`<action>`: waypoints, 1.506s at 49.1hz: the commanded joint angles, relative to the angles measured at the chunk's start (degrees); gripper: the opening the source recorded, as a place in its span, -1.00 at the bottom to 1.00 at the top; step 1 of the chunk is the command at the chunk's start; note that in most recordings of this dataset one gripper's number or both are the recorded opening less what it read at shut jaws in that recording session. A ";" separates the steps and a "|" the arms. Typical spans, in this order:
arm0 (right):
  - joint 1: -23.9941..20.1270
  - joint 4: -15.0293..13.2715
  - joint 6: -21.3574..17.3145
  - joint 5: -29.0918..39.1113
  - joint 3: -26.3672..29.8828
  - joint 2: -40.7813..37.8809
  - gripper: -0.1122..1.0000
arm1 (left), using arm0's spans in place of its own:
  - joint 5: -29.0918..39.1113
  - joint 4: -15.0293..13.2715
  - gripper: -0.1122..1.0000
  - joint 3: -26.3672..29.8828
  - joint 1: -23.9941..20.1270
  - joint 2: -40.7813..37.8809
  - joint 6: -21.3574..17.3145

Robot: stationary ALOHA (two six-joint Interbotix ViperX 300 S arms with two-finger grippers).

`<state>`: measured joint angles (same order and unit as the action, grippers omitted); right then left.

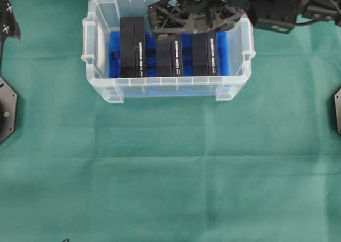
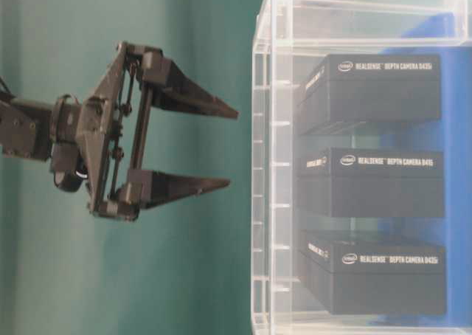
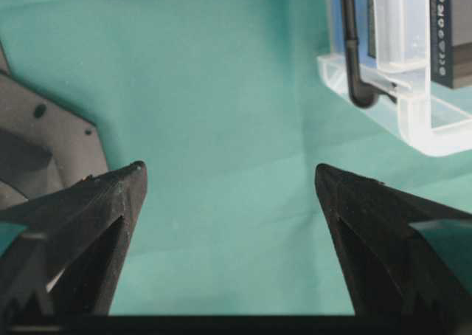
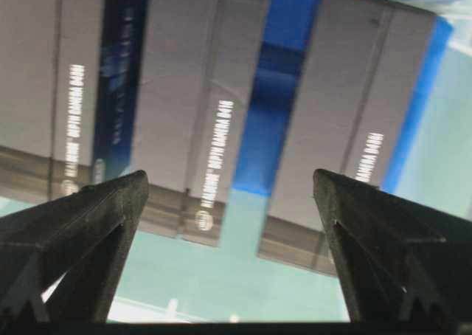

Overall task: Take out the box from the case.
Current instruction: 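Move the open right gripper over the middle black box, then lower the right gripper around the middle box and close on it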

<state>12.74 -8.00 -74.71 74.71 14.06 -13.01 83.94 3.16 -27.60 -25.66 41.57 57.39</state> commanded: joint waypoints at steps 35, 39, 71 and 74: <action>-0.62 2.72 0.18 -1.41 7.91 -4.75 0.91 | -0.18 0.26 0.91 0.70 -0.18 0.35 -0.18; -0.62 2.72 0.18 -1.41 7.91 -4.75 0.91 | -0.18 0.26 0.91 0.70 -0.18 0.35 -0.26; -0.62 2.72 0.18 -0.97 7.91 -4.75 0.91 | -0.26 0.26 0.91 0.62 -0.18 0.44 -0.44; -0.62 2.64 0.18 -0.97 7.91 -4.75 0.91 | -0.18 0.26 0.91 0.70 -0.18 0.44 -0.44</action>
<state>12.22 -5.27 -74.71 73.83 20.57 -18.98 83.94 3.25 -27.60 -25.66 42.10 57.13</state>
